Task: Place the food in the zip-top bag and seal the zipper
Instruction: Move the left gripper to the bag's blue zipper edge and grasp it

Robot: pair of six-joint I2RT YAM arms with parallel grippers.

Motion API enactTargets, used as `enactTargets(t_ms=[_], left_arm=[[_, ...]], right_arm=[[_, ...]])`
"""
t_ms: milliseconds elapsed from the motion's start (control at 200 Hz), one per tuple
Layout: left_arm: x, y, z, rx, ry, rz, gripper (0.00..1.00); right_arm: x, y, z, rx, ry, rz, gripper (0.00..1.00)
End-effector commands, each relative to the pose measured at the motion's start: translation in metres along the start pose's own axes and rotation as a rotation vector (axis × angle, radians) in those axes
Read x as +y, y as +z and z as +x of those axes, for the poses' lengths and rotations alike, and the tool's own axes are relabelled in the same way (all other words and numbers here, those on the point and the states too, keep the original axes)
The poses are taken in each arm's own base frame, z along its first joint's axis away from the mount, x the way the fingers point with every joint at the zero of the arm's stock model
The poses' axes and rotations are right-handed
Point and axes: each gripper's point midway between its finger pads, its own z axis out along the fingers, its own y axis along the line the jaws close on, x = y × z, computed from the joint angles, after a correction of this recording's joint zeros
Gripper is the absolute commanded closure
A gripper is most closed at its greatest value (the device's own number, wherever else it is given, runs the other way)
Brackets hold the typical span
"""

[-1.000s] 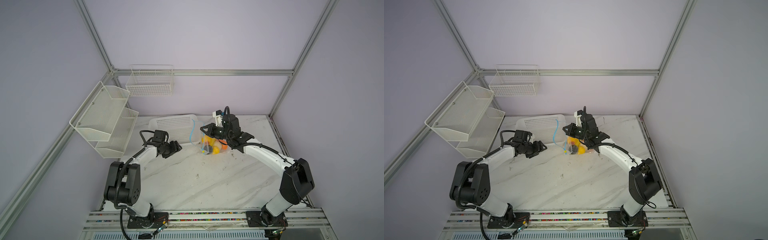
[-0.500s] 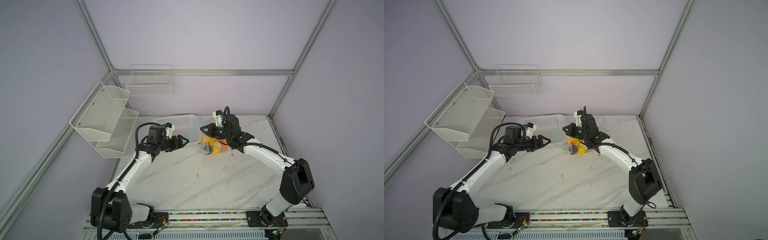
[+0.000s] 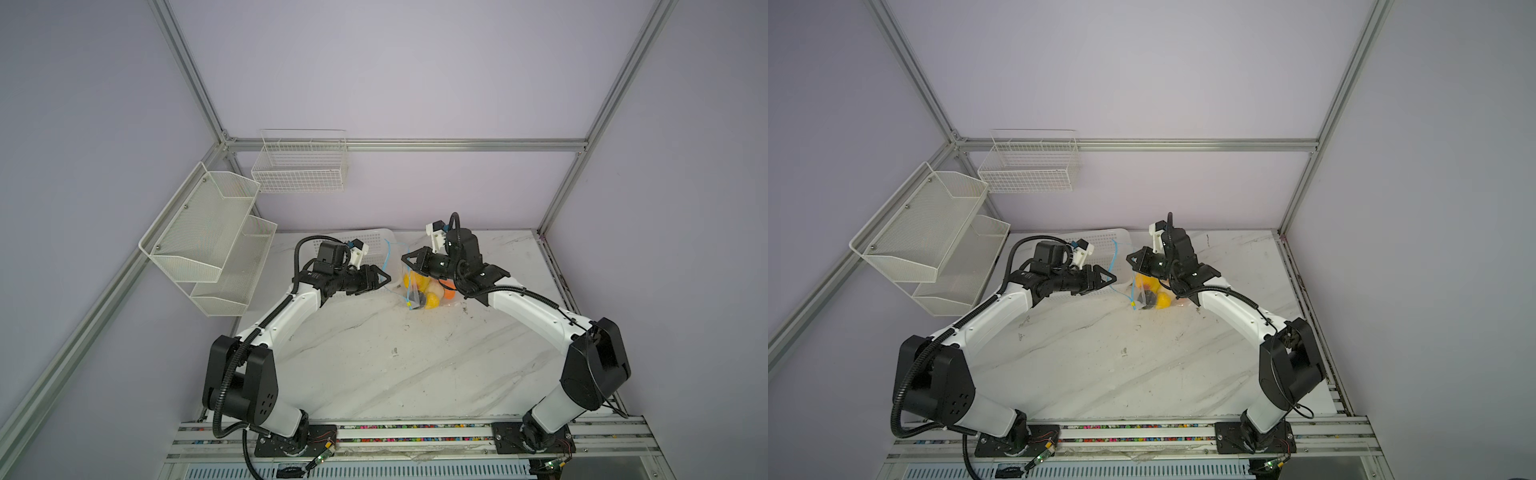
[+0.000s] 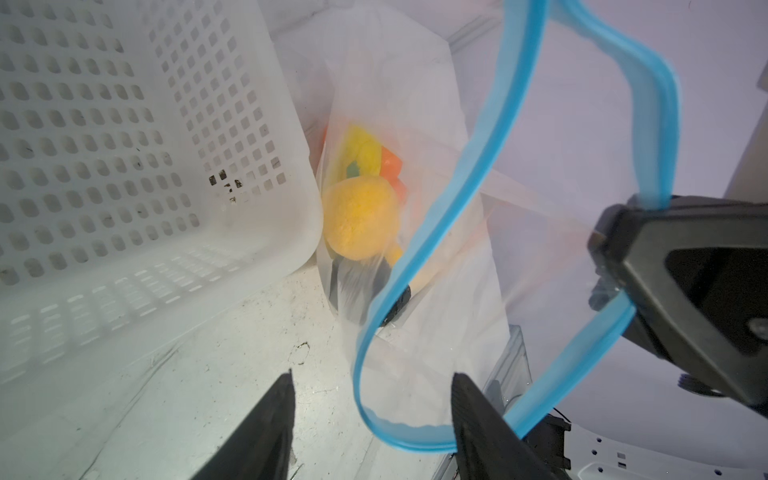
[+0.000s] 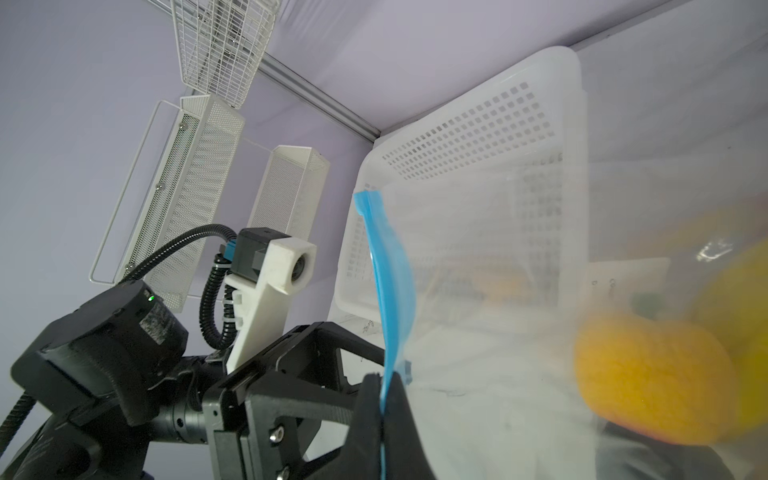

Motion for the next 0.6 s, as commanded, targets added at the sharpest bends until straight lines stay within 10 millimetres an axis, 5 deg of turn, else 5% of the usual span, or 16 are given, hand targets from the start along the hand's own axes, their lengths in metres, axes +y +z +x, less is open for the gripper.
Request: enactTargets(t_ms=[0,595], left_arm=[[-0.041,-0.014,-0.039,-0.095,0.104,0.069,0.47],[-0.054,-0.017,-0.039,-0.105,0.096,0.082,0.96]], right_arm=[[0.011,-0.013,-0.009,-0.038,-0.019,-0.021,1.0],[0.015,-0.016,-0.007,-0.03,-0.029,-0.036,1.0]])
